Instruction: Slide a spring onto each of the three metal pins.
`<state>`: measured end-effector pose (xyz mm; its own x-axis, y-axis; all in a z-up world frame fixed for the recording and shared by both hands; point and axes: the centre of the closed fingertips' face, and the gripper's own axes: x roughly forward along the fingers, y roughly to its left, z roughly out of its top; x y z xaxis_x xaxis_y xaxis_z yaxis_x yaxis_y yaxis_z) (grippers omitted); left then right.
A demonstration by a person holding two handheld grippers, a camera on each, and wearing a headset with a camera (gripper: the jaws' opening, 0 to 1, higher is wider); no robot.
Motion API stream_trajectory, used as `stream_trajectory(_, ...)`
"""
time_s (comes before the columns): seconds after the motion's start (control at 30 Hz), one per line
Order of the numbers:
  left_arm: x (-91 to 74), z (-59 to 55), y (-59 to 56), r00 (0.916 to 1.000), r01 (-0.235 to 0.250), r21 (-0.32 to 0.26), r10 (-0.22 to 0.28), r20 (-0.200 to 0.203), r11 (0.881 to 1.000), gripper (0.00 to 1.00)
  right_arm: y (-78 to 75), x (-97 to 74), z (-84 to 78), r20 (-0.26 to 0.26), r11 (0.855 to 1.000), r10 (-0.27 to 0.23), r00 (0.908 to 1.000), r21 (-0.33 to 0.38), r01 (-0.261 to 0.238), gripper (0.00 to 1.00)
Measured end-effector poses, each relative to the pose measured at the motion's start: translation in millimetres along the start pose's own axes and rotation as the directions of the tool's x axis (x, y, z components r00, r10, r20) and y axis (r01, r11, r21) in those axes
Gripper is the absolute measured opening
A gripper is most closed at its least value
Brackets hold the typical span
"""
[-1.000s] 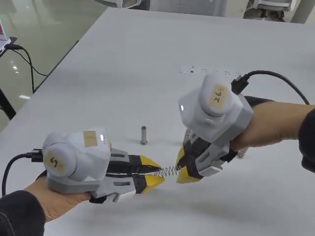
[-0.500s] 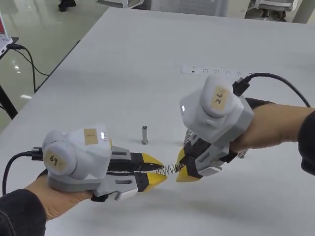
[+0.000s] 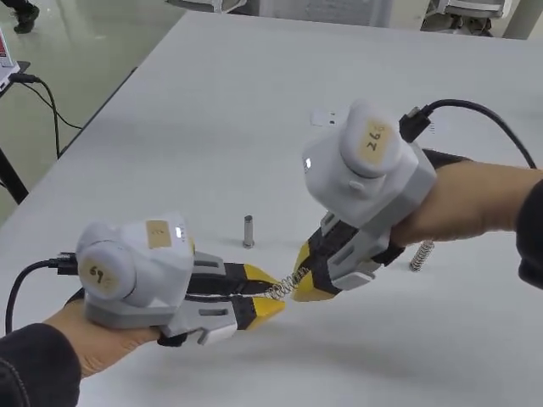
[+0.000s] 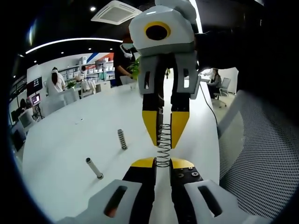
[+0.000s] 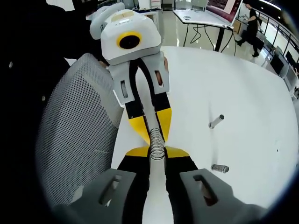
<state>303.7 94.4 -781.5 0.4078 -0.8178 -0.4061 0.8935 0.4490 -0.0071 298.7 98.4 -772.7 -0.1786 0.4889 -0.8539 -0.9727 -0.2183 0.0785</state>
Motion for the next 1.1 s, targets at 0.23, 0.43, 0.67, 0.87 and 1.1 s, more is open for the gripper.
stream_trajectory(0.23,0.8,-0.5,0.0,1.0,-0.002,-0.008,0.002,0.003,1.0,0.08,1.0,-0.1,7.2,-0.009,1.0,-0.001,1.0,-0.009,0.001,0.12)
stream_trajectory(0.43,1.3,-0.5,0.4,1.0,-0.003,-0.021,0.003,0.009,1.0,0.08,0.9,0.1,10.0,-0.014,1.0,-0.001,0.9999,-0.01,0.001,0.12)
stream_trajectory(0.67,3.3,0.0,0.2,1.0,0.0,-0.023,0.0,0.01,1.0,0.08,1.2,-0.9,15.0,-0.018,1.0,0.0,0.9998,-0.018,0.0,0.12)
stream_trajectory(0.87,4.6,-0.3,0.4,1.0,0.006,-0.027,-0.006,0.008,1.0,0.08,2.3,-0.7,20.1,-0.015,1.0,0.002,0.9999,-0.027,-0.002,0.12)
stream_trajectory(1.1,6.5,-1.0,1.1,1.0,0.007,-0.027,-0.007,0.006,1.0,0.08,1.2,0.8,24.0,-0.019,0.999,0.001,0.9998,-0.037,-0.002,0.12)
